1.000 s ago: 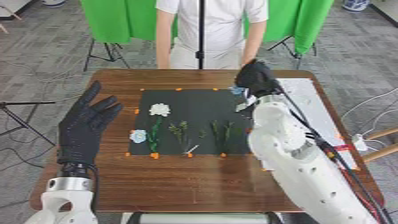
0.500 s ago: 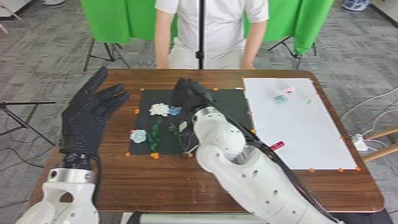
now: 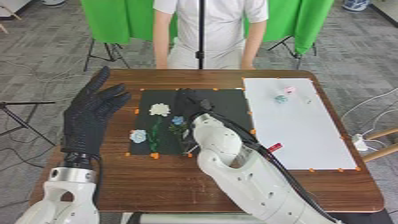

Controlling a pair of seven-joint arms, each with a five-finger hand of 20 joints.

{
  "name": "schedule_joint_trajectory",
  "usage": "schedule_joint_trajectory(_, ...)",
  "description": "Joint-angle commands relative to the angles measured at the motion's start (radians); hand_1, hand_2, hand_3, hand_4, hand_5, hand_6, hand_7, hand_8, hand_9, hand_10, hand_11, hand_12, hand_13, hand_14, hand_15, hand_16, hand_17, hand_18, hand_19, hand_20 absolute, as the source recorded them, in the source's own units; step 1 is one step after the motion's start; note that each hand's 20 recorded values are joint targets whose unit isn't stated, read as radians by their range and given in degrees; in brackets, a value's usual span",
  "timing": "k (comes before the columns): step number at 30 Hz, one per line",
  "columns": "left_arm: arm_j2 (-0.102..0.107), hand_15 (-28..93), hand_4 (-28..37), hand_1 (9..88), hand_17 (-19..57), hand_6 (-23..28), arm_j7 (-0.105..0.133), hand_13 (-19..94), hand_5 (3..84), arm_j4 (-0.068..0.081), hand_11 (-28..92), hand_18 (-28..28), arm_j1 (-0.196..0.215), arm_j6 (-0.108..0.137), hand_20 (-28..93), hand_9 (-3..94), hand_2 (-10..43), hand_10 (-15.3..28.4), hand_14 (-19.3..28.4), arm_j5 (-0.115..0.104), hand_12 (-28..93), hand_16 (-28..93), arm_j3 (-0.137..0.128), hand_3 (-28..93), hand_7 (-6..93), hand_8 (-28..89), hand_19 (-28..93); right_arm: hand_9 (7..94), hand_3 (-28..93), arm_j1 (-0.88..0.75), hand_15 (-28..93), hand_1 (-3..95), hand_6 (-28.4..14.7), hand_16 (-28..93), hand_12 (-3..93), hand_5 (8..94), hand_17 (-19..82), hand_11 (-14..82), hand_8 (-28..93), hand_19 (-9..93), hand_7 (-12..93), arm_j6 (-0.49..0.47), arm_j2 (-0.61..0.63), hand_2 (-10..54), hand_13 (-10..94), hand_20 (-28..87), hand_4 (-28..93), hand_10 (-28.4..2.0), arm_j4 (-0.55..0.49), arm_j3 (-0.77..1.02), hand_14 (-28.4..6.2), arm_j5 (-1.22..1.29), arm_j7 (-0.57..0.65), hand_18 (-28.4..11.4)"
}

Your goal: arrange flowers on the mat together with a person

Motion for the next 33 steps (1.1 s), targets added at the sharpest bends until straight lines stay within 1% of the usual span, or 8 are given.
schedule_joint_trajectory(1,-0.001,50,-28.3,20.6,-6.3,6.4,-0.009,27,33.1,0.006,25,25.0,0.008,-0.010,3,36.1,9.3,20.4,26.7,-0.010,10,-10,0.005,78,10.1,-9,64,88.9,71,-0.005,63,56.1,1.6,20,34.8,80.9,34,15.1,-3,93,23,-0.019,0.000,-9.5,79,8,-28,-7.7,0.008,-0.014,-1.8,-0.038,-0.003,-16.1)
schedule_joint_trajectory(5,-0.002,50,-28.3,20.7,-6.3,6.4,-0.015,27,33.1,0.009,25,24.9,0.003,-0.008,3,36.1,9.3,20.4,26.7,-0.013,10,-10,0.006,78,10.1,-9,64,86.9,71,-0.002,64,55.4,1.3,19,34.0,78.7,33,14.6,-4,93,23,-0.025,0.000,-9.5,78,7,-28,-7.9,0.008,-0.012,-2.0,-0.032,0.005,-16.2)
schedule_joint_trajectory(7,0.002,50,-28.3,20.7,-6.4,6.4,-0.004,27,33.1,0.008,25,24.9,0.007,-0.002,3,36.1,9.3,20.5,26.7,-0.019,10,-10,0.007,78,10.2,-9,64,85.7,70,0.002,64,55.1,0.9,19,33.1,77.7,33,13.8,-4,93,22,-0.028,0.000,-9.5,77,7,-28,-8.2,0.010,-0.014,-2.0,-0.041,0.006,-16.3)
schedule_joint_trajectory(17,0.004,50,-28.3,20.8,-6.4,6.6,0.002,27,33.3,0.008,25,24.9,0.009,0.004,2,36.1,9.2,20.5,26.7,-0.024,10,-10,0.009,79,10.2,-9,64,82.5,70,0.010,66,52.9,1.0,18,32.2,74.0,31,13.6,-6,93,22,-0.031,-0.001,-9.5,74,8,-28,-8.8,0.009,-0.015,-2.9,-0.042,0.008,-16.7)
schedule_joint_trajectory(23,-0.002,50,-28.3,20.9,-6.5,6.6,-0.006,27,33.4,0.008,25,25.0,0.011,0.005,2,36.1,9.3,20.5,26.7,-0.022,10,-10,0.006,79,10.1,-9,64,79.6,73,0.009,67,50.5,1.1,17,29.2,72.7,30,17.4,-6,93,22,-0.046,-0.004,-9.5,72,8,-28,-9.4,0.005,-0.012,-3.6,-0.056,0.000,-17.0)
schedule_joint_trajectory(26,0.003,50,-28.3,21.0,-6.5,6.7,-0.001,27,33.3,0.006,25,25.0,0.014,0.009,2,36.2,9.2,20.6,26.7,-0.026,10,-10,0.007,79,10.1,-9,64,79.1,73,0.006,67,49.9,1.2,16,28.4,72.2,30,18.4,-6,93,21,-0.052,-0.006,-9.5,72,8,-28,-9.5,0.004,-0.009,-3.9,-0.057,0.000,-17.0)
schedule_joint_trajectory(31,0.003,50,-28.3,20.9,-6.5,6.7,-0.003,27,33.3,0.005,25,25.0,0.015,0.010,2,36.1,9.2,20.6,26.6,-0.026,10,-10,0.006,79,10.1,-9,64,77.1,75,0.006,68,48.1,1.3,15,25.5,71.9,29,21.8,-7,93,21,-0.056,-0.006,-9.5,71,8,-28,-10.0,0.002,-0.005,-4.2,-0.063,0.003,-17.2)
schedule_joint_trajectory(33,0.004,50,-28.3,21.0,-6.5,6.7,-0.002,27,33.4,0.004,25,25.0,0.018,0.016,2,36.1,9.2,20.6,26.6,-0.027,10,-10,0.006,79,10.0,-9,64,76.4,76,0.006,68,47.5,1.3,15,24.8,71.6,29,22.5,-7,93,21,-0.061,-0.006,-9.5,71,8,-28,-10.3,-0.001,-0.005,-4.5,-0.065,0.007,-17.4)
